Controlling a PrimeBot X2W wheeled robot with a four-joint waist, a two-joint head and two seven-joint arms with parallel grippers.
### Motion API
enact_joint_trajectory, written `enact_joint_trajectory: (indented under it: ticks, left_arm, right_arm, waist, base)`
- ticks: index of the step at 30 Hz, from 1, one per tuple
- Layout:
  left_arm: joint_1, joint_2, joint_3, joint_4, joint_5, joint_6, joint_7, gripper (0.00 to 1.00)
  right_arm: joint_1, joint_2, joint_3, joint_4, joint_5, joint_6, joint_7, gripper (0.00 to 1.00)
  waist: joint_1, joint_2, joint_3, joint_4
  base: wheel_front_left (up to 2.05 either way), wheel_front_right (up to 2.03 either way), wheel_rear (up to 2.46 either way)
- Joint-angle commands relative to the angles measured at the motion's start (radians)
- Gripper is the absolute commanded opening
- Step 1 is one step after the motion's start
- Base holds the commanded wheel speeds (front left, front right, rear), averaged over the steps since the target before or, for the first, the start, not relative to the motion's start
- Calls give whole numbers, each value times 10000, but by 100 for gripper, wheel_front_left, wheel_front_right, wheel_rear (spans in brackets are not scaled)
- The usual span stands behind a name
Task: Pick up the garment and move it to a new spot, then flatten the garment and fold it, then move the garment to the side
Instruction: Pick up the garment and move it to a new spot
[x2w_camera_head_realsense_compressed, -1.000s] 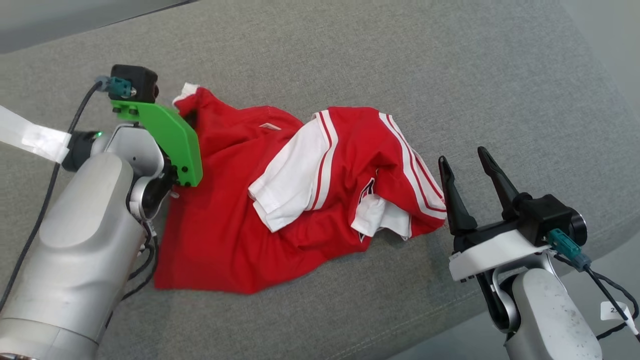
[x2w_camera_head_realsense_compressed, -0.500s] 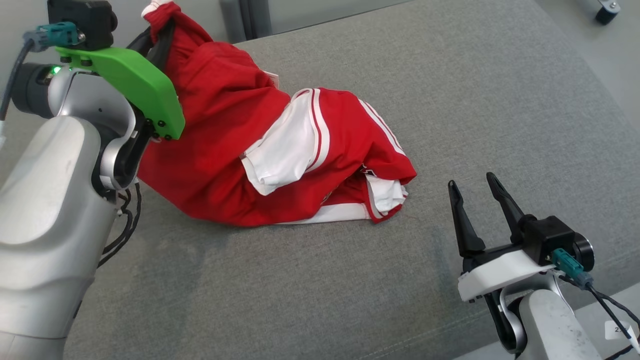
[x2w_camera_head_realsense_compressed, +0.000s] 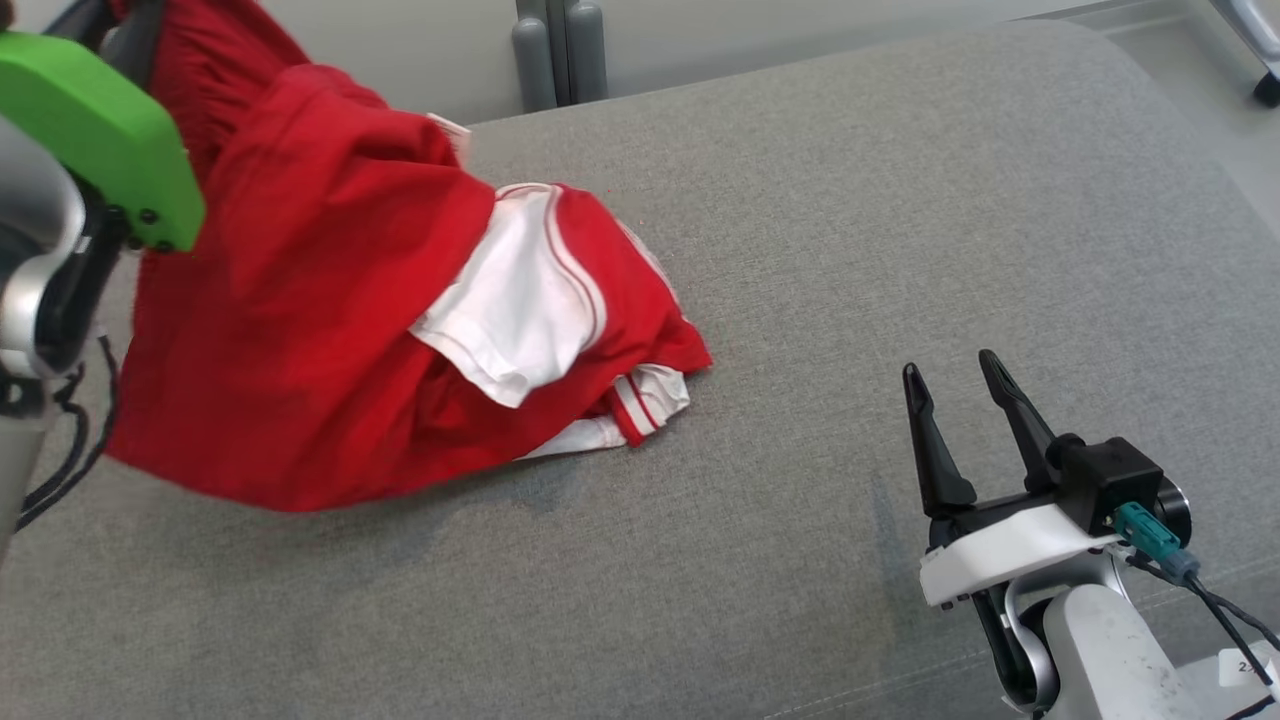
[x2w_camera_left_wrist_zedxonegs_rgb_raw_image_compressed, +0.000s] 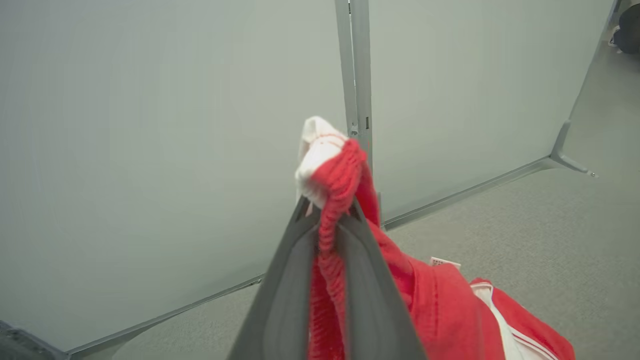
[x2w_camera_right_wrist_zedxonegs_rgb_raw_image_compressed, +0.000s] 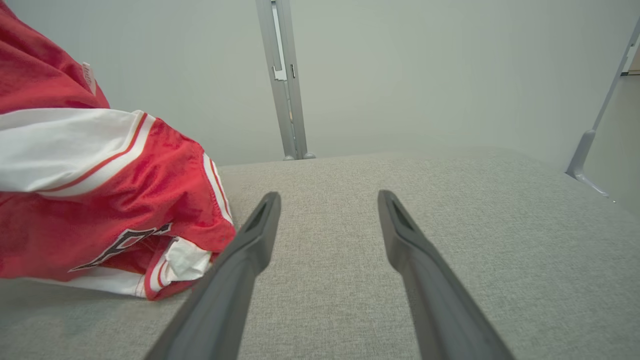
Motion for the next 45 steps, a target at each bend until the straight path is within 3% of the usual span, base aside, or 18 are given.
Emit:
enact_joint_trajectory:
  ticks: [1, 11, 17, 27, 34, 40, 45]
  left_arm:
    - [215, 381, 254, -130, 52, 129, 90, 0]
    - [244, 1062, 828, -996, -286, 327, 453, 0]
    - [48, 1133, 1089, -1280, -389, 437, 255, 0]
    - [-619, 426, 697, -2892, -766, 214, 605, 0]
    - [-221, -284, 65, -3892, -1326, 338, 1070, 0]
    - [433, -503, -89, -3790, -1625, 447, 916, 0]
    - [500, -334, 103, -3883, -1636, 519, 807, 0]
  right_arm:
    - [-68, -27, 14, -62, 144, 1, -31, 100]
    - [-243, -25, -169, -116, 219, 1, -30, 100]
    - [-384, -27, -151, -79, 259, 1, -30, 100]
    - [-325, -27, -96, -35, 273, 1, -31, 100]
    - [-343, -24, -132, -54, 331, 1, -30, 100]
    - [-402, -25, -96, -63, 432, 1, -30, 100]
    - [-413, -25, -173, -77, 360, 1, -31, 100]
  waist:
    - [0, 0, 193, 16]
    - [0, 0, 636, 195]
    - [0, 0, 697, 296]
    - [0, 0, 574, 375]
    - [0, 0, 610, 256]
    - [0, 0, 773, 88]
    - [0, 0, 875, 10]
  base:
    - [0, 0, 0]
    - [0, 0, 0]
    - [0, 0, 0]
    - [0, 0, 0]
    - [0, 0, 0]
    - [0, 0, 0]
    - [0, 0, 0]
